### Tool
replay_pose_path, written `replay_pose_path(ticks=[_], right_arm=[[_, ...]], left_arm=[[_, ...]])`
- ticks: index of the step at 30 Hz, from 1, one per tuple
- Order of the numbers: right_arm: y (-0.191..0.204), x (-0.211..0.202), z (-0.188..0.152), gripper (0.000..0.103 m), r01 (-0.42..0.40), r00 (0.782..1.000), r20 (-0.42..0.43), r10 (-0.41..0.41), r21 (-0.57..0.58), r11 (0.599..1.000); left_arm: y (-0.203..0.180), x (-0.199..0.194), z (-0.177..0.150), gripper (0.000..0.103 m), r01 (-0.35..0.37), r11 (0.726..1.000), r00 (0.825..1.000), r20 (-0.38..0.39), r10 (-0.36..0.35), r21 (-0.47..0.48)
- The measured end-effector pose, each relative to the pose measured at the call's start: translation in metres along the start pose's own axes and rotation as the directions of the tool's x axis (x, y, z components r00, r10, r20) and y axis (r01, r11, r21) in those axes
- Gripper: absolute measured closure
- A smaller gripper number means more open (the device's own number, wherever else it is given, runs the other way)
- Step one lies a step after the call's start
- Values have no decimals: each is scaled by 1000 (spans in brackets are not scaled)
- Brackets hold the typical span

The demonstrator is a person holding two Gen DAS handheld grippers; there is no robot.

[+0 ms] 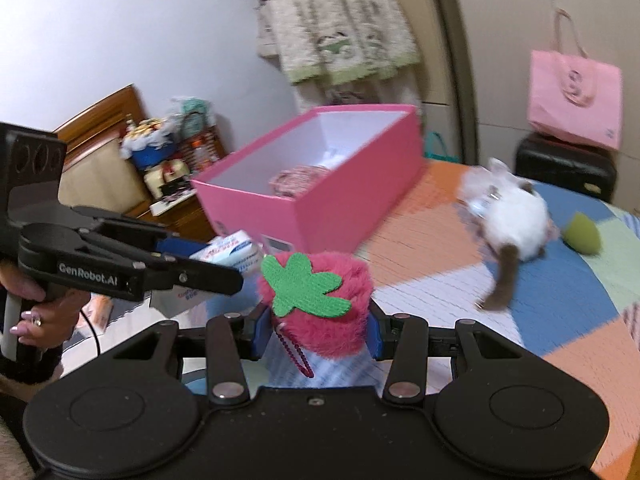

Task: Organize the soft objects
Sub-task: 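Carry the wipes pack and strawberry pouch together over the pink shoebox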

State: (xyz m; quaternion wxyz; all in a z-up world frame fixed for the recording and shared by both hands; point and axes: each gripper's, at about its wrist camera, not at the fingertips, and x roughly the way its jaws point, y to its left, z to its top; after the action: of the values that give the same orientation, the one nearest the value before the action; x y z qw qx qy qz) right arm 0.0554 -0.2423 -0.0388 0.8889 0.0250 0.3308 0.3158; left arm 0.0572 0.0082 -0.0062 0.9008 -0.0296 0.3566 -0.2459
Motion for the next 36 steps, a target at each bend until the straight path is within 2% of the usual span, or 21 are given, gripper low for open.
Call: replay_pose_path(ticks=[3,9,12,19,21,25,30,36], right_arm=[[11,6,10,53,-37,999,-2,37,-18,999],[27,14,33,53,-57,998,10,58,-62,996],[34,20,45,53,-48,998,24,50,-97,994],[43,41,80,53,-12,1000,23,17,-198,980],[43,49,91,53,1,1000,28,6,-217,976],[41,68,115,52,87,996,34,-81,-293,952],[34,96,143,52,81,996,-9,-89,-336,938],[31,141,154,53,20,994,-97,-58,-358,934]], left_arm=[[5,-11,5,64,-12,1000,1000,22,12,0],[16,-25,16,64,-12,1000,997,79,12,0],[27,-27,22,64,18,999,994,112,-14,-38],[50,-23,47,64,-21,999,984,173,29,-47],[58,-20,57,64,-43,997,983,175,52,-57],[63,-16,75,64,-72,997,982,175,73,-15],[82,3,91,64,-126,992,981,149,126,-7],[121,39,96,64,-187,980,977,91,192,-64]])
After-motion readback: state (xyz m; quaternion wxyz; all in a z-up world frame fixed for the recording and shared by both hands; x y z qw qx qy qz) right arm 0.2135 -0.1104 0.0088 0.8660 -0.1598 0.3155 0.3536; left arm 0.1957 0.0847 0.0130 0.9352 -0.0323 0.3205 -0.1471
